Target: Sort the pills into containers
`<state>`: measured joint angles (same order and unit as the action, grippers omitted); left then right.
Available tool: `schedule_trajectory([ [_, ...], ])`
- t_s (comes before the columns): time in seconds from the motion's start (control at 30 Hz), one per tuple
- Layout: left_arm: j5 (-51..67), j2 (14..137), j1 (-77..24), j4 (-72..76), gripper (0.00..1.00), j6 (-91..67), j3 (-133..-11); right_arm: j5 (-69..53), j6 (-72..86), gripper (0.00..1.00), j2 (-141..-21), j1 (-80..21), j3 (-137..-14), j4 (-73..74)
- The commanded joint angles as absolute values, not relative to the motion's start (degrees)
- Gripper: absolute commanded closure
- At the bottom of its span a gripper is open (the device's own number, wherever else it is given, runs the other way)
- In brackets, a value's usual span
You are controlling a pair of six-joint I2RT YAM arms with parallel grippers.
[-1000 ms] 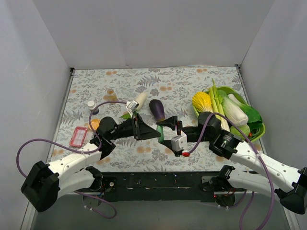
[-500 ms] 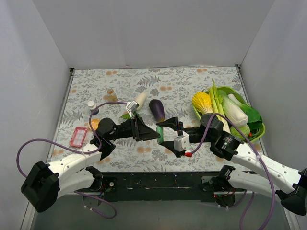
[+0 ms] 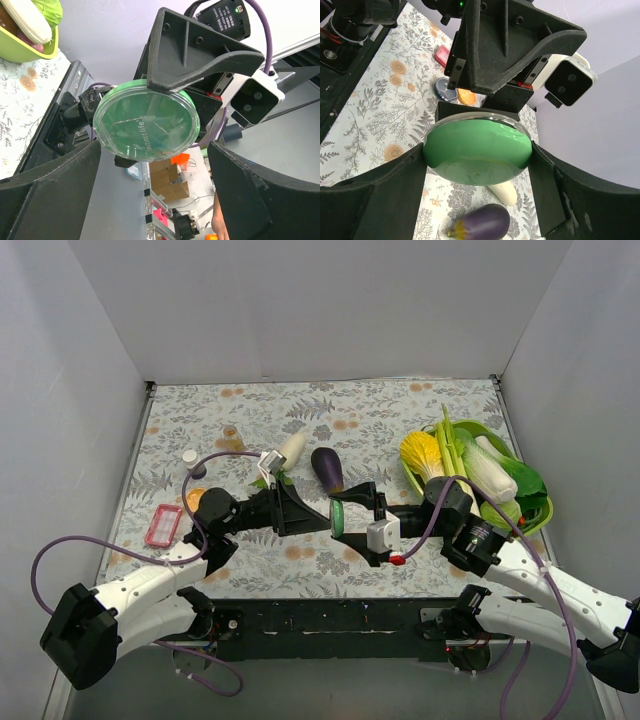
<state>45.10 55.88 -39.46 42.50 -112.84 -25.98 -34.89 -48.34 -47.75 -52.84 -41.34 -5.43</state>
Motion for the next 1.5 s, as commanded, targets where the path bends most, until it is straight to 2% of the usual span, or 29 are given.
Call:
schedule_trajectory([
  [0.0,46.93,54.05,-39.46,43.95,0.11,-112.06,-27.07,-33.57,-47.55,0.71,-47.11,-52.38,-40.17,-7.12],
  [0.23,45.79,54.84,-39.46,40.70,0.04,-110.75,-29.00,-34.19,-47.29,0.71,-47.55,-52.38,-39.99,-6.86],
  [0.43,45.44,56.07,-39.46,36.75,0.05,-109.52,-30.67,-34.37,-47.20,0.71,-47.64,-52.47,-39.90,-7.12],
  [0.53,44.83,56.60,-39.46,34.81,0.08,-109.07,-31.20,-34.45,-47.11,0.72,-47.72,-52.47,-39.99,-7.12],
  [0.8,44.12,56.95,-39.55,34.54,0.27,-109.51,-31.38,-34.63,-46.93,0.72,-47.64,-52.47,-39.81,-7.12],
  [1.13,43.33,55.73,-39.46,34.98,0.44,-110.39,-30.33,-34.37,-46.58,0.72,-46.94,-52.47,-39.38,-7.21],
  [1.47,42.01,53.35,-39.02,41.39,0.53,-114.52,-26.19,-33.84,-44.65,0.72,-45.62,-52.47,-38.32,-9.58],
])
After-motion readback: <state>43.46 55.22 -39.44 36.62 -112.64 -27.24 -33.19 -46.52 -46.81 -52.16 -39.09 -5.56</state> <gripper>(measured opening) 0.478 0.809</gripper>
